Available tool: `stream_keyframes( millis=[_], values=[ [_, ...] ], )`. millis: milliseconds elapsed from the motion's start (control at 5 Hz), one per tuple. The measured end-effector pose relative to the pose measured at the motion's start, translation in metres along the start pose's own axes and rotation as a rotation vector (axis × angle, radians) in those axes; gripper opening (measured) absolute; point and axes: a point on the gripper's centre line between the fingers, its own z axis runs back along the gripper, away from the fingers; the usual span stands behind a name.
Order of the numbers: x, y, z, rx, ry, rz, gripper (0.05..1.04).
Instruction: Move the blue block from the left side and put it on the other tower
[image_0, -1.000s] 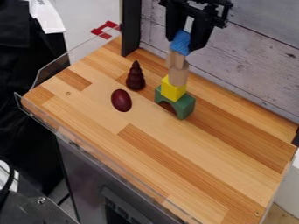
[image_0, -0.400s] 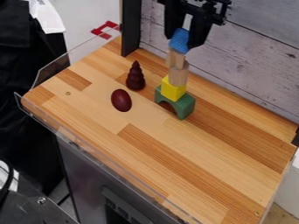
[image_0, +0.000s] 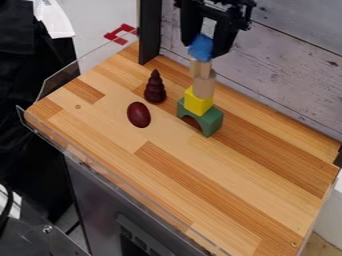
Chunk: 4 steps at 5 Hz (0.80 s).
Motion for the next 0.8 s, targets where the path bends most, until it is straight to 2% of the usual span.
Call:
stream_keyframes(
  millis=[200, 400, 600, 800],
  values=[
    [0.000, 0.000, 0.000, -0.006, -0.001, -0.010, 1.003],
    [0.000, -0.001, 0.000, -0.005, 0.001, -0.014, 0.999],
    [-0.001, -0.005, 0.015, 0.013, -0.031, -0.025, 0.999],
    [-0.019, -0.007, 0.052, 0.066, -0.120, -0.010, 0.999]
  ],
)
